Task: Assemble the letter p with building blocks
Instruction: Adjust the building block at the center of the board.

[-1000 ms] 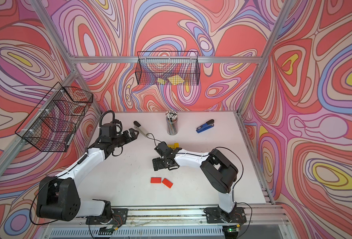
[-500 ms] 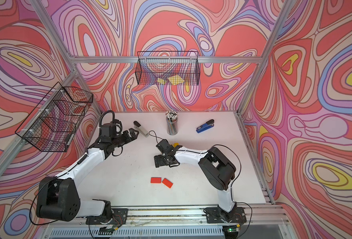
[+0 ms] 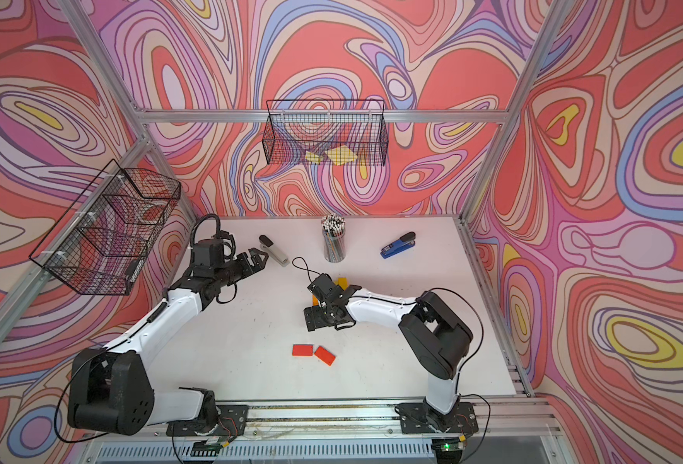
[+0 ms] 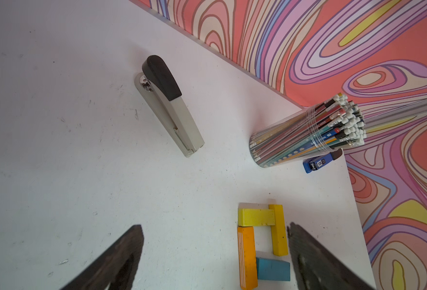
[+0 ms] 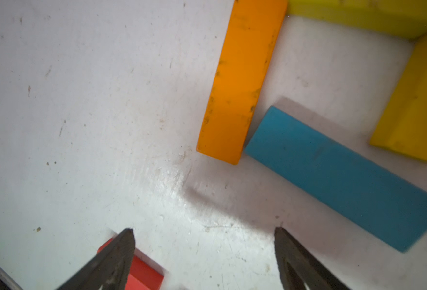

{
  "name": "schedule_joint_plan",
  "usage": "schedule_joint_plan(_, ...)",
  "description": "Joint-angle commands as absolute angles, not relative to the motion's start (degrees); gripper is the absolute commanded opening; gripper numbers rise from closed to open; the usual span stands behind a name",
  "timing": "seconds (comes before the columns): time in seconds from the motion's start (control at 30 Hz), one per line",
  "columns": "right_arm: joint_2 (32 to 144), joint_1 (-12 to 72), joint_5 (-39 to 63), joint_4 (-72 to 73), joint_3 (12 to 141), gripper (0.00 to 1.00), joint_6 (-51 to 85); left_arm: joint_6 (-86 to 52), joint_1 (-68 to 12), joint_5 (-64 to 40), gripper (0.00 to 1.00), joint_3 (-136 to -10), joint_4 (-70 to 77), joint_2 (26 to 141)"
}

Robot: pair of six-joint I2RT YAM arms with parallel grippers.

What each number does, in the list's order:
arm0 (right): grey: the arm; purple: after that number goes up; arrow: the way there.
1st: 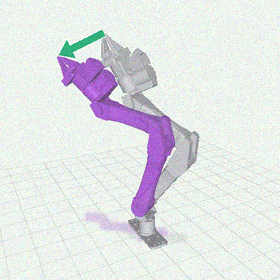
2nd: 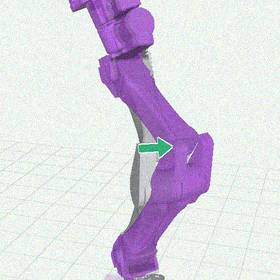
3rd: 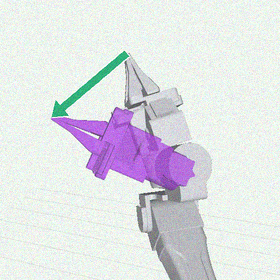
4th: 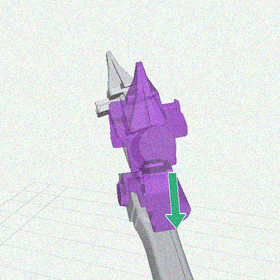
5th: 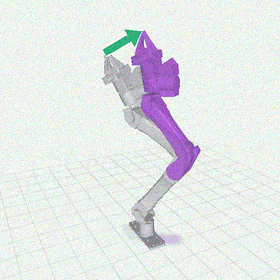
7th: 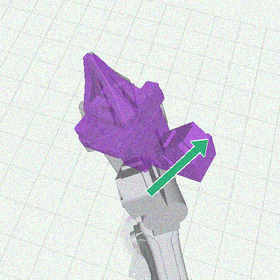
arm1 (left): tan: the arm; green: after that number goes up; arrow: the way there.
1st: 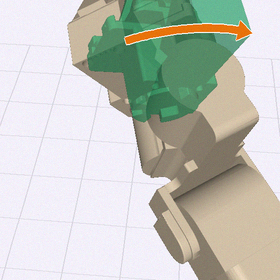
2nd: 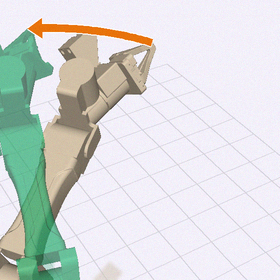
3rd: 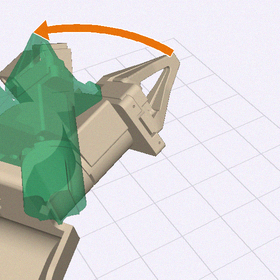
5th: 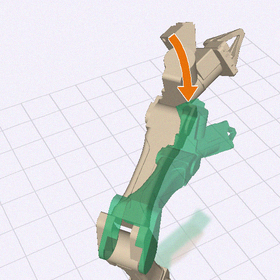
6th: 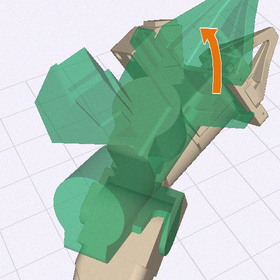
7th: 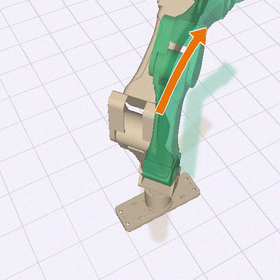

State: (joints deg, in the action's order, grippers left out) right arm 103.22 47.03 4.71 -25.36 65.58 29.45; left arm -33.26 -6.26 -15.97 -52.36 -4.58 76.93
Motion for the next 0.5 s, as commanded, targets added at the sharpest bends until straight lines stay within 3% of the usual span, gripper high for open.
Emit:
schedule_joint_plan(0.0,102.2,45.8,3.4,-25.7,64.1,0.90,29.9,-33.8,-5.8,-14.0,0.94,-52.3,-5.8,74.7)
schedule_joint_plan(0.47,103.2,41.7,3.9,-25.6,62.3,0.90,30.1,-32.9,-5.8,-15.5,0.94,-53.1,-5.8,74.0)
